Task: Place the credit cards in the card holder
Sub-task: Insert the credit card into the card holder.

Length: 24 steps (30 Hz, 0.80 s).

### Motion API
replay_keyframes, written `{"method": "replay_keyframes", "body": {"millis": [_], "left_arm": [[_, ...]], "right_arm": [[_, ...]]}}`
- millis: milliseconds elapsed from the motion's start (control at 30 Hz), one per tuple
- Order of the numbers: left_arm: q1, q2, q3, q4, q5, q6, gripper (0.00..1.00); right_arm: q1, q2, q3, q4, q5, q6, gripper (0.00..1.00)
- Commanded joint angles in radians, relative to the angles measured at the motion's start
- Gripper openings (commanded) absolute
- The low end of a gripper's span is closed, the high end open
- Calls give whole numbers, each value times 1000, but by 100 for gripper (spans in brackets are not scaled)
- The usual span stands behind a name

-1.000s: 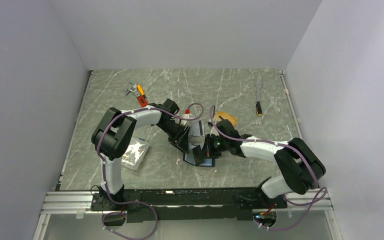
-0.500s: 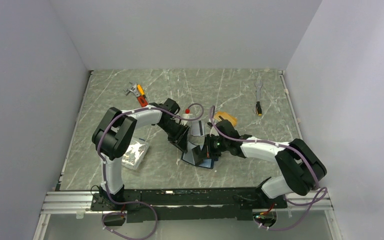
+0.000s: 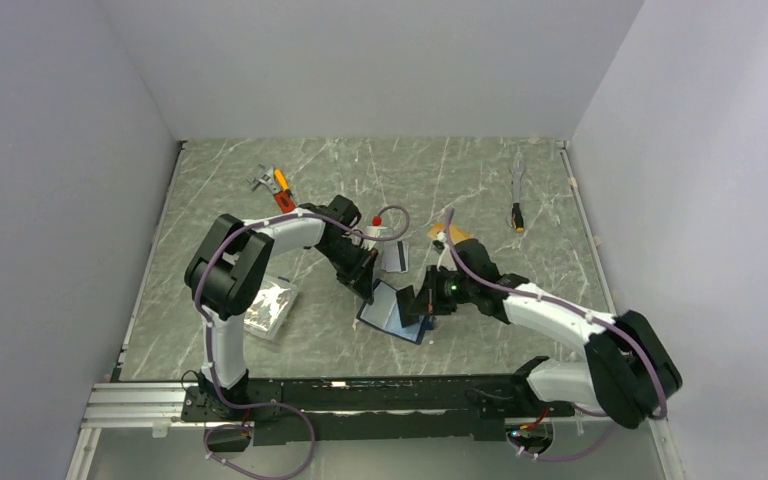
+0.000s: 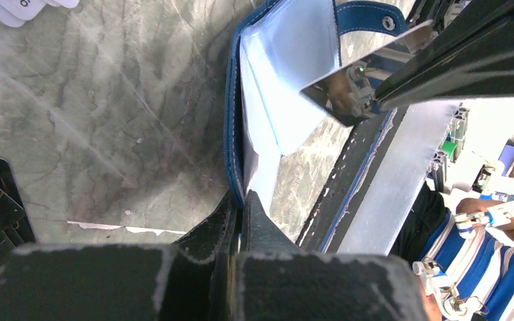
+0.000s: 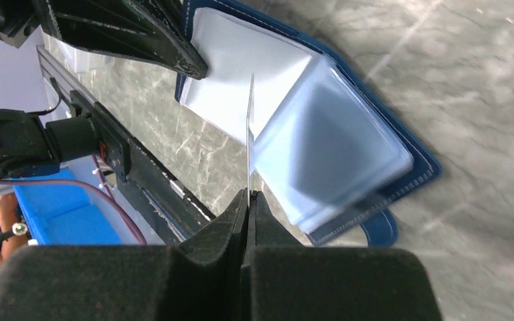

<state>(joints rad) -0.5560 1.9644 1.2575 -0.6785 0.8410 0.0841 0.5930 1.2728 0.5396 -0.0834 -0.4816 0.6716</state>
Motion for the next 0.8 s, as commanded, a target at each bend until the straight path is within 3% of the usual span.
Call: {"method": "replay_keyframes", "body": {"millis": [0,300,767], "left_arm": [[-5,0,32,-30,35,32,0],[-5,-10,30,-51,-15,45,0],[-5,-15,26,-47,-24,45,0]], "right_arm": [[-38,-131,-57,-112,-7,-21,0],[-61,-283,-175,-214,2,14,0],[-62,-251,-187,-197,-12,4,0]]}}
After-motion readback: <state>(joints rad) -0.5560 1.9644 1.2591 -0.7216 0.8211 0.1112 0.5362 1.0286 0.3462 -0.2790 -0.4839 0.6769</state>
